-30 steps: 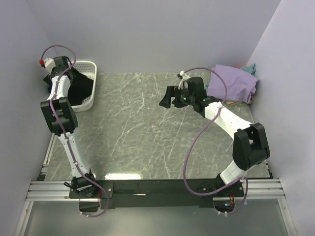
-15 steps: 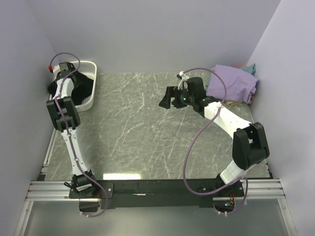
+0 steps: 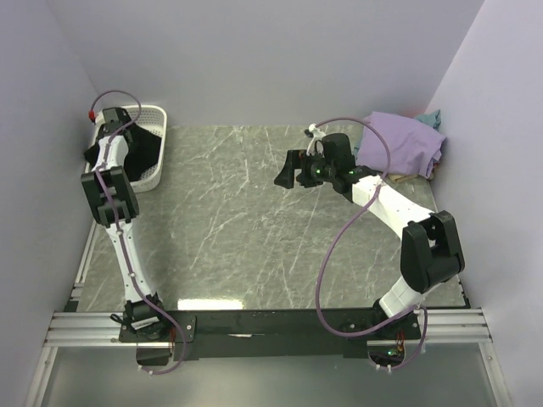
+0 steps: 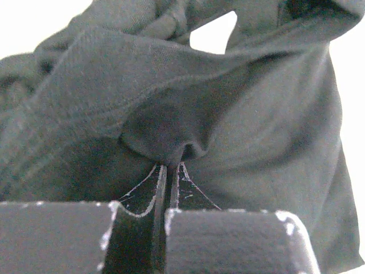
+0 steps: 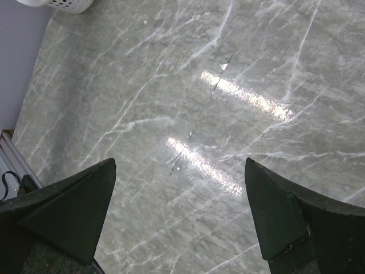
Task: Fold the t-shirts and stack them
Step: Grab the tshirt from the pile, then move the tshirt to the center of the board
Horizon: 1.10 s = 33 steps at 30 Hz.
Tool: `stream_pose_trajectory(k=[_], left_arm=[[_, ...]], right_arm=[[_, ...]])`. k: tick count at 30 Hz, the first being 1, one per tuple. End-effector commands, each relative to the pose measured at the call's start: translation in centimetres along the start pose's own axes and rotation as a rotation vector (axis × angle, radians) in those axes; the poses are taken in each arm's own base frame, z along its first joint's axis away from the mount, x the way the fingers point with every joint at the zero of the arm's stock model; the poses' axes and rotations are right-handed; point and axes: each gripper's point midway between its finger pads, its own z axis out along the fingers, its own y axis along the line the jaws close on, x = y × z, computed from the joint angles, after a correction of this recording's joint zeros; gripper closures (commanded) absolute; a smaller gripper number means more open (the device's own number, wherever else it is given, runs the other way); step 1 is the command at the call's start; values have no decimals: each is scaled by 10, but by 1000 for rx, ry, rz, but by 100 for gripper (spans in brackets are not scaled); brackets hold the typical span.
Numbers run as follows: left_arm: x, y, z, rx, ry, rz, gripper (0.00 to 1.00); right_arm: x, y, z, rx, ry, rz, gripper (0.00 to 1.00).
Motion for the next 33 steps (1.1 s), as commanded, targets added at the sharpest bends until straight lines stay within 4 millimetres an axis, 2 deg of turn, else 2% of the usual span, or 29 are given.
stream_pose_trajectory(k=[1, 2, 3, 4, 5, 6, 7, 8, 10, 11, 13, 14, 16, 17, 19, 20, 21, 22, 23, 24, 25, 26, 27, 28, 29, 30, 31, 32, 33], left_arm=[[0, -31, -39, 212, 69, 18, 99], [-15, -51, -62, 287, 55, 11, 99], [-40, -73, -88, 367, 19, 16, 99], [-52, -88, -110, 426, 4, 32, 99], [-69, -109, -143, 465, -45, 58, 99], [-93, -122, -176, 503, -106, 63, 99], [-104, -132, -200, 546, -141, 69, 99], [-122, -146, -252, 659, -189, 72, 99], [-137, -150, -292, 743, -235, 47, 99], [-156, -145, -338, 806, -294, 24, 99], [-148, -149, -373, 923, -271, 48, 99], [-149, -149, -404, 994, -281, 66, 99], [-123, -160, -448, 1187, -197, 149, 99], [-118, -159, -479, 1255, -209, 187, 99], [-78, -165, -509, 1385, -119, 273, 99], [-71, -159, -542, 1445, -157, 316, 99], [-43, -158, -534, 1454, -87, 337, 99], [-18, -163, -548, 1494, -55, 368, 99], [-14, -154, -572, 1518, -108, 379, 99], [19, -152, -550, 1484, -20, 368, 99], [39, -153, -554, 1504, 11, 365, 99], [54, -146, -567, 1538, 47, 341, 99], [90, -144, -551, 1557, 122, 340, 99], [120, -144, -561, 1602, 189, 358, 99], [138, -140, -563, 1602, 214, 363, 99], [175, -134, -544, 1552, 296, 372, 83], [204, -132, -550, 1553, 351, 409, 63], [223, -130, -543, 1518, 373, 424, 41], [255, -119, -530, 1474, 436, 442, 35]], right_arm=[[-14, 10, -1, -32, -32, -36, 0], [-13, 10, 0, -35, -29, -36, 0], [-12, 10, 1, -37, -27, -34, 0], [-10, 11, 2, -42, -20, -31, 0], [-10, 10, 4, -45, -18, -28, 0], [-11, 12, 4, -51, -17, -29, 0], [-9, 12, 4, -54, -7, -25, 0], [-11, 13, 3, -55, -10, -25, 0], [-10, 14, 2, -55, -11, -24, 0], [-14, 16, -2, -57, -23, -27, 0], [-13, 17, -4, -57, -32, -21, 0], [-16, 21, -8, -64, -42, -23, 0], [-17, 22, -11, -66, -57, -16, 0], [-19, 23, -15, -59, -71, -13, 0], [-20, 16, -20, -7, -102, 2, 0], [-28, 19, -29, 9, -139, -2, 0], [-29, 10, -35, 63, -165, 6, 0], [-30, 7, -41, 91, -186, 11, 0], [-39, 13, -56, 103, -233, 1, 0], [-41, 6, -64, 152, -262, 2, 0], [-43, 6, -72, 172, -280, -7, 0], [-51, 12, -89, 177, -328, -20, 0], [-52, 10, -97, 201, -350, -20, 0], [-53, 4, -107, 249, -369, -14, 0], [-59, 8, -122, 267, -408, -20, 0], [-62, 8, -131, 285, -428, -21, 0], [-59, 1, -141, 340, -430, -11, 0], [-63, 4, -154, 350, -459, -15, 0], [-64, 6, -162, 358, -470, -20, 0]])
